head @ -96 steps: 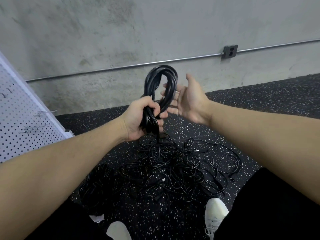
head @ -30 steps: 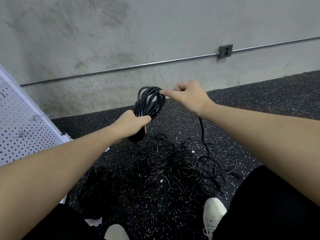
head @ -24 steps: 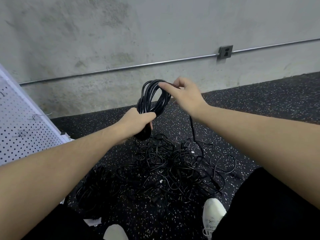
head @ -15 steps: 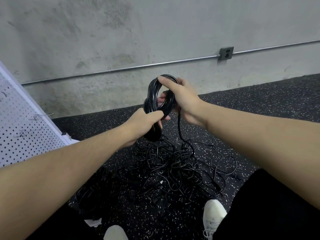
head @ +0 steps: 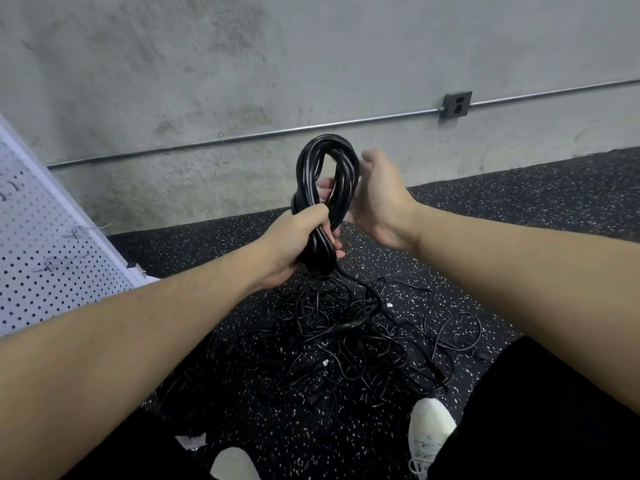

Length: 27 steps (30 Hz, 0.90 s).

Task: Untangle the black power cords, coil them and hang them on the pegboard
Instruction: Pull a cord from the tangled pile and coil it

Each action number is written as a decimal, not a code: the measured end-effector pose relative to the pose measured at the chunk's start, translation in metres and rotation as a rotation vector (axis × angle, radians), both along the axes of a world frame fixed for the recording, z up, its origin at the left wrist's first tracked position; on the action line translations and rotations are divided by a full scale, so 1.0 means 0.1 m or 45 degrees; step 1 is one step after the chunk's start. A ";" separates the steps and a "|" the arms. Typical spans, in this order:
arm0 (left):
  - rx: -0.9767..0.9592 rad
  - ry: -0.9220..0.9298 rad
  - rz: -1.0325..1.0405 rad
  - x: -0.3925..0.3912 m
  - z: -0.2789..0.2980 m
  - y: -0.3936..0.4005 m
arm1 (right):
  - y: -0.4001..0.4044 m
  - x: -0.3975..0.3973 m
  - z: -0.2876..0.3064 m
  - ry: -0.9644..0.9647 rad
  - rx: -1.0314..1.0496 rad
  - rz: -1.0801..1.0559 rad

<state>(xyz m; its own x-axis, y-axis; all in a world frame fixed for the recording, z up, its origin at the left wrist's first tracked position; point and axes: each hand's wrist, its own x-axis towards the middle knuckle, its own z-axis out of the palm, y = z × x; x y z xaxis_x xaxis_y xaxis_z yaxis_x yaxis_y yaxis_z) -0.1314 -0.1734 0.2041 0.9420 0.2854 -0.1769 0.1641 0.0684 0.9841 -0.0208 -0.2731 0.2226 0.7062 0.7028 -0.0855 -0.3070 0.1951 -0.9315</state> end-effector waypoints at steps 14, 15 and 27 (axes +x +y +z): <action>0.296 -0.036 0.328 0.06 0.15 0.08 | -0.38 0.19 -0.43 -0.886 -1.208 0.881; 0.309 -0.028 0.360 0.06 0.16 0.10 | -0.40 0.23 -0.43 -0.903 -1.222 0.830; 0.598 0.208 0.420 -0.03 -0.01 0.38 | -0.38 0.12 -0.16 -1.191 -0.900 0.539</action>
<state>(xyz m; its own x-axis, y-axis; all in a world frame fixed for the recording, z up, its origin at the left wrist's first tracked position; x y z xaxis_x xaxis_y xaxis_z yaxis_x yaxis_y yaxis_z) -0.1345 -0.1355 0.2027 0.7615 0.6410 -0.0958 0.3598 -0.2952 0.8851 -0.0090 -0.3110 0.2066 0.4291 0.8947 -0.1240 0.6136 -0.3896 -0.6868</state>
